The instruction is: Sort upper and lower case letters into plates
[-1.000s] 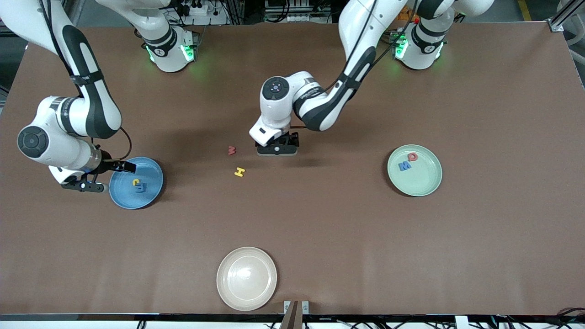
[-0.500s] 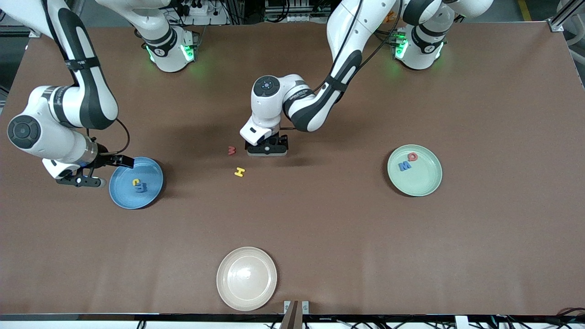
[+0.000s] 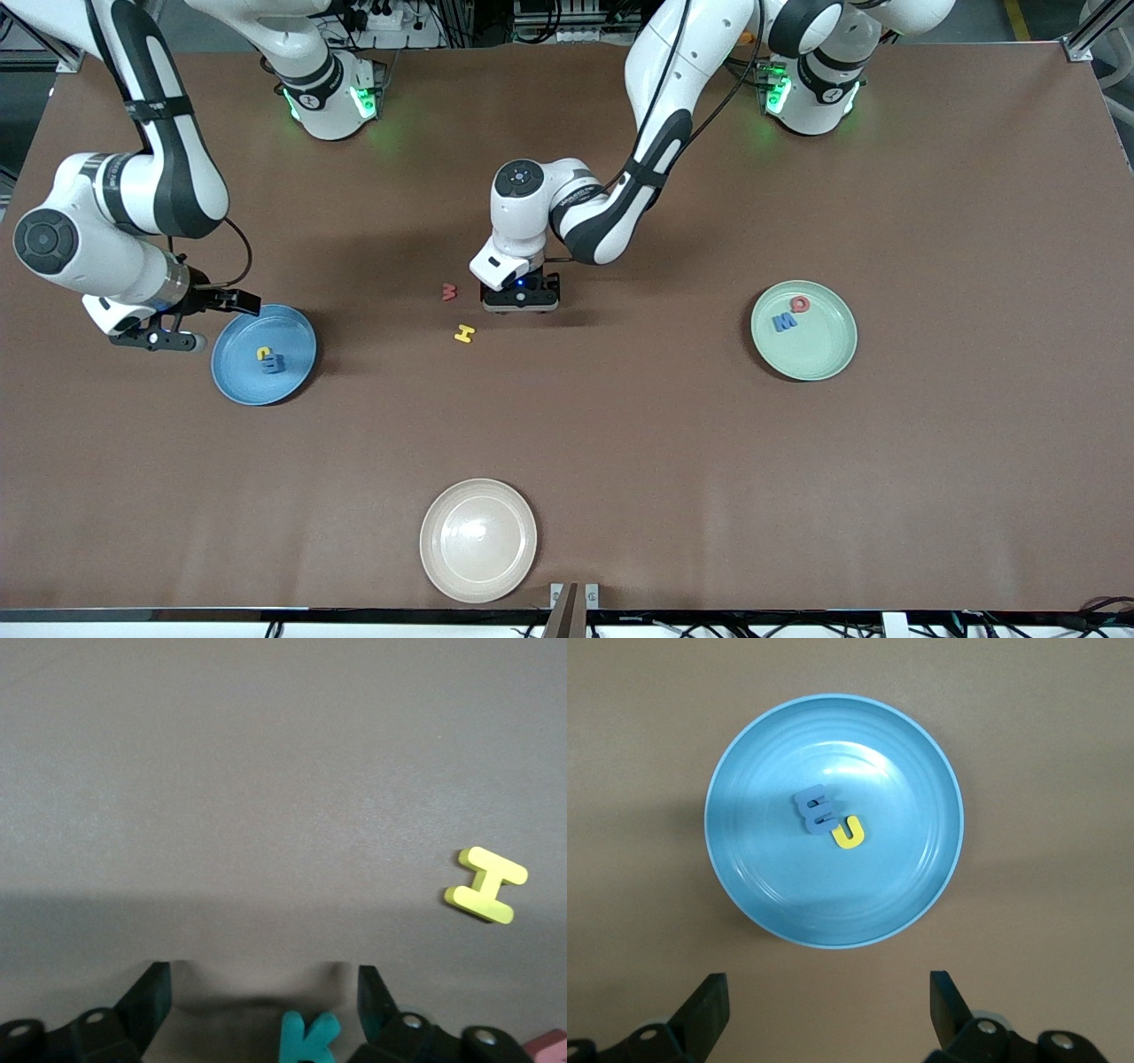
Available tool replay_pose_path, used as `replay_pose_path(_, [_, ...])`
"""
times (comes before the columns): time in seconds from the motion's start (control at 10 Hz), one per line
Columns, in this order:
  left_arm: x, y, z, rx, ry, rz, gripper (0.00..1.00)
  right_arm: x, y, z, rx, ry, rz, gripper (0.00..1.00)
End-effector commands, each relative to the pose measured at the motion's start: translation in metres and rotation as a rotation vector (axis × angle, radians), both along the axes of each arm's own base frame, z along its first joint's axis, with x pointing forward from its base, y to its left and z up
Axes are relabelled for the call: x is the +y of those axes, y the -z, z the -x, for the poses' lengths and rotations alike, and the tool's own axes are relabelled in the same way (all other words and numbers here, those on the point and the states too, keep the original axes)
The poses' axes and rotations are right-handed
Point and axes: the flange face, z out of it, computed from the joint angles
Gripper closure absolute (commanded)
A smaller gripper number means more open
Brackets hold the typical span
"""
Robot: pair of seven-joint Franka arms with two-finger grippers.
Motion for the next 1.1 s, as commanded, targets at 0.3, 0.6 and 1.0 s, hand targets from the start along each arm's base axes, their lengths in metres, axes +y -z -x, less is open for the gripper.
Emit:
replay_pose_path(0.3, [-0.012,0.018,0.022,0.003,-0.042,-0.040,0.40,0.001,-0.011,0.016,-0.014,-0.005,-0.009,0.00])
replay_pose_path(0.6, [-0.010,0.020,0.025,0.026,-0.052,-0.073,0.41,0.001,-0.011,0.016,-0.013,-0.005,-0.009,0.00])
replay_pose_path(1.0, [-0.020,0.017,0.037,0.046,-0.081,-0.048,0.41,0.001,-0.012,0.015,-0.016,-0.005,-0.009,0.00])
